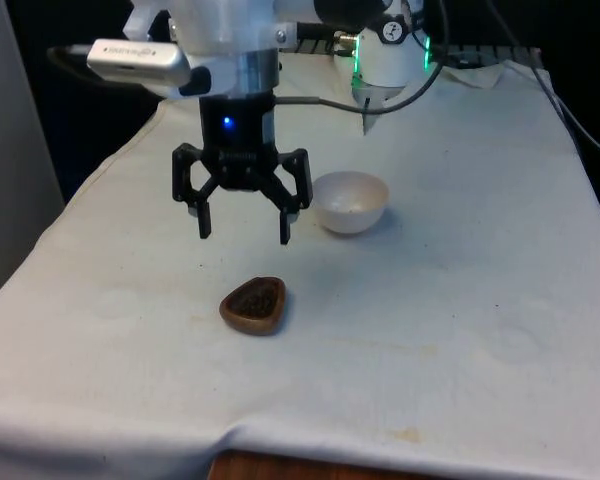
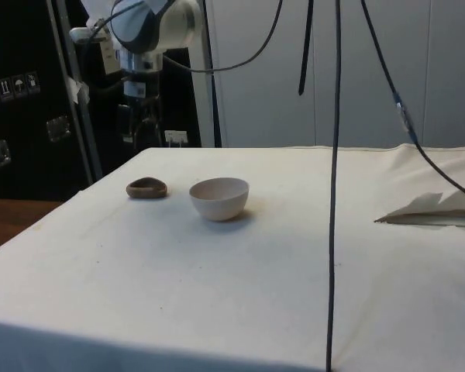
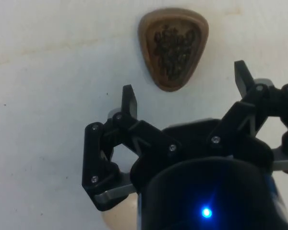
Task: Pour the coffee beans from the cup into the bowl.
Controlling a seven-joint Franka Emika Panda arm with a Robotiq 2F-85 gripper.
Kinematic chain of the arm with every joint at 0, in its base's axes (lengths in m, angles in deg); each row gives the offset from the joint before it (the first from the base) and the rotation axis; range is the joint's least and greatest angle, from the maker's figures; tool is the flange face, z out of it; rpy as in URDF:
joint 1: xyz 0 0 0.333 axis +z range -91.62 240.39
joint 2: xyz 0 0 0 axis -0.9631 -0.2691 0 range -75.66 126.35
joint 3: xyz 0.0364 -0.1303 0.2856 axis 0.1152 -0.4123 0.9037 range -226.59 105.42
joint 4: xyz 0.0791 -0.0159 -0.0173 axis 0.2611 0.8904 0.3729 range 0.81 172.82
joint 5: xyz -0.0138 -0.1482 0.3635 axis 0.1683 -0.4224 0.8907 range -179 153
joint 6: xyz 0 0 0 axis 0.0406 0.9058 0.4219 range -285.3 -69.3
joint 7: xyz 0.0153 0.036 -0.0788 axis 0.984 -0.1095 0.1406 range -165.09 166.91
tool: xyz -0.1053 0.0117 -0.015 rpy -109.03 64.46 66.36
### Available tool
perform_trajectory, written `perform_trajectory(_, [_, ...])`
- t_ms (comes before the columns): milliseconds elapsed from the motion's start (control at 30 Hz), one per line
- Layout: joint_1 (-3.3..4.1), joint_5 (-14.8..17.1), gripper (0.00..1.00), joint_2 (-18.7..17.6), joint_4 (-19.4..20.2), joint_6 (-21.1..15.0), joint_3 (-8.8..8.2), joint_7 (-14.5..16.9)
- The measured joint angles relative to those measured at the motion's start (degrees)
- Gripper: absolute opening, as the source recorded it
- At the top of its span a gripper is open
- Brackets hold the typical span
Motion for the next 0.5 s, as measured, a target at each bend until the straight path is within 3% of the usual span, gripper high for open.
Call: perform_trajectory(500, [-0.80, 0.4, 1.00, -5.3, -3.6, -0.1, -0.69, 0.6])
